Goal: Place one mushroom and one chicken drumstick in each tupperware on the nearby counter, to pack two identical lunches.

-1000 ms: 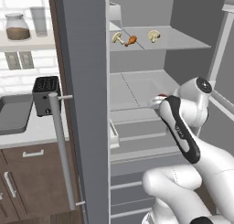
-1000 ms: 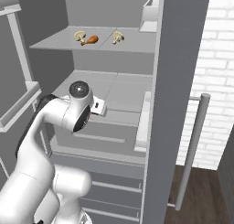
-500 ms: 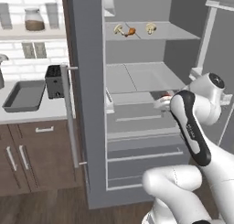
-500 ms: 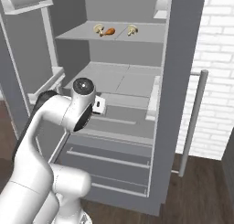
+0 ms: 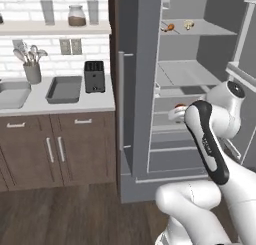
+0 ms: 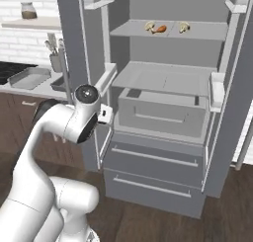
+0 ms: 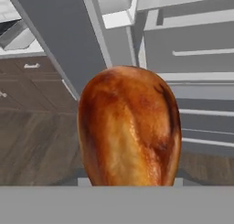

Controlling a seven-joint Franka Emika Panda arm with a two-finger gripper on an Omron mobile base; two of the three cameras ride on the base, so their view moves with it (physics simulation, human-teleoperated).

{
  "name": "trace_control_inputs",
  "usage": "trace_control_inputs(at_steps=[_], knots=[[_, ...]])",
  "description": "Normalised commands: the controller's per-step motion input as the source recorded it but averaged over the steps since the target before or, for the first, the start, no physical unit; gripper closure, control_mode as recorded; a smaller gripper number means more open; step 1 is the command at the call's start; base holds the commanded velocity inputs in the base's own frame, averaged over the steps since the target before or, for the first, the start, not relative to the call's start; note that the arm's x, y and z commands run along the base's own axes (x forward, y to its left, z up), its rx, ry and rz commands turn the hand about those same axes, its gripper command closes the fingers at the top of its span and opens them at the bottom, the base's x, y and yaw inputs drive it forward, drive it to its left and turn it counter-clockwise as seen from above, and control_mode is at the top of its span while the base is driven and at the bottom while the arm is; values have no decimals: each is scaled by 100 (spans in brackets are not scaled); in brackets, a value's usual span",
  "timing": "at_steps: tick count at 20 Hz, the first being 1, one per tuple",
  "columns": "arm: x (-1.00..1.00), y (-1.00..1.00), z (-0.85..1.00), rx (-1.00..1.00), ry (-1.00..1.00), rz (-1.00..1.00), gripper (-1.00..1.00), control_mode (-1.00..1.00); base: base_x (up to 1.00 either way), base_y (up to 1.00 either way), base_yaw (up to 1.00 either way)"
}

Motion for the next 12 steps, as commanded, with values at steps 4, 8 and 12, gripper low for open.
trace_control_inputs(at_steps=[4,8,12], knots=[[0,0,0,0,0,0,100,100,40,100,9],[0,0,0,0,0,0,100,100,62,100,12],[0,0,0,0,0,0,100,100,64,100,31]])
